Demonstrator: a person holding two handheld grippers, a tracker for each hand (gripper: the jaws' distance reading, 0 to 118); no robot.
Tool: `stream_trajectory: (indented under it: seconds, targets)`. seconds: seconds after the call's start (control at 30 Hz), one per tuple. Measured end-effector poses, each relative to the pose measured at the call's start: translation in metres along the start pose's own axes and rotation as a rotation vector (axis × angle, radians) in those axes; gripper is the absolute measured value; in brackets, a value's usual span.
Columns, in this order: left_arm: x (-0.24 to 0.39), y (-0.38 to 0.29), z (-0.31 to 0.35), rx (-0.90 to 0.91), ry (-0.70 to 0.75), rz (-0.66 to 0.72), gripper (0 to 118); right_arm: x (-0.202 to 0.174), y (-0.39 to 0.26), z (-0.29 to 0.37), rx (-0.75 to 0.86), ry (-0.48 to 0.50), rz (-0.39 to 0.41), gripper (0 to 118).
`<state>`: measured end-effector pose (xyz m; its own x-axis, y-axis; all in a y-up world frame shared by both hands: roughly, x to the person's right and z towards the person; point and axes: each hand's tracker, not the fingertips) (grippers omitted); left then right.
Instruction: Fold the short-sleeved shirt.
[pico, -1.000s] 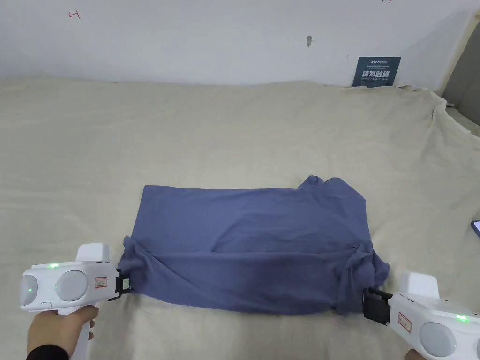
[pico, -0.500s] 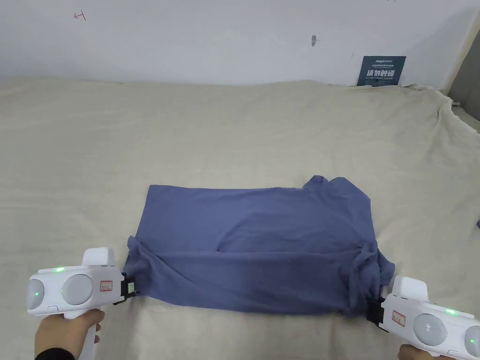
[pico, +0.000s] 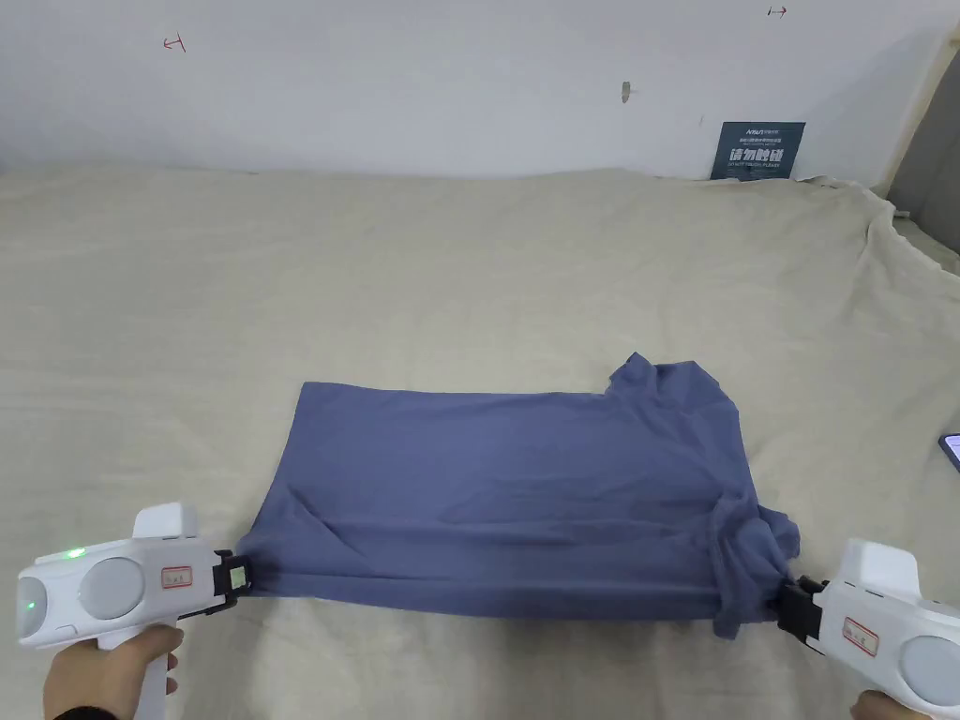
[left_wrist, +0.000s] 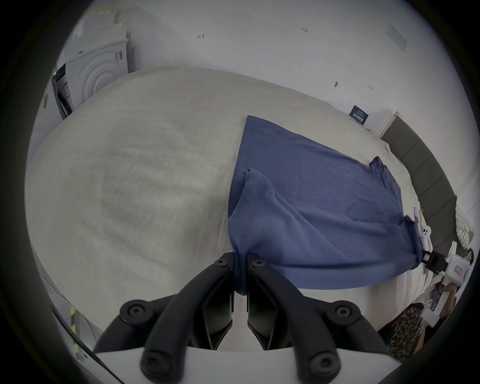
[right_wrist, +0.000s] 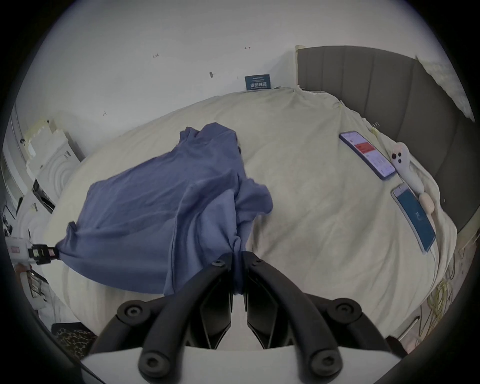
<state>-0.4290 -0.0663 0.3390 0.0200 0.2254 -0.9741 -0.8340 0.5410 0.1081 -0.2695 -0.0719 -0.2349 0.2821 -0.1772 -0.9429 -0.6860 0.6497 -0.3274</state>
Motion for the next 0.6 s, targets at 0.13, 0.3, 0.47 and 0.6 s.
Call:
stream_trajectory:
  seconds: [0.13,0.3,0.47,0.6]
  targets:
    - [-0.008,-0.034,0.015,-0.015,-0.008,0.008,6,0.0,-0.027,0.02,-0.016,-0.002,0.01,5]
    - [-0.012,-0.074,0.03,-0.048,0.009,-0.001,6,0.004,-0.06,0.028,-0.057,-0.019,0.001,5]
    - [-0.017,-0.095,0.022,-0.07,0.021,0.016,6,0.009,-0.08,0.019,-0.102,-0.035,-0.049,5]
    - [-0.015,-0.097,0.008,-0.071,0.034,0.016,6,0.009,-0.086,0.007,-0.118,-0.047,-0.068,5]
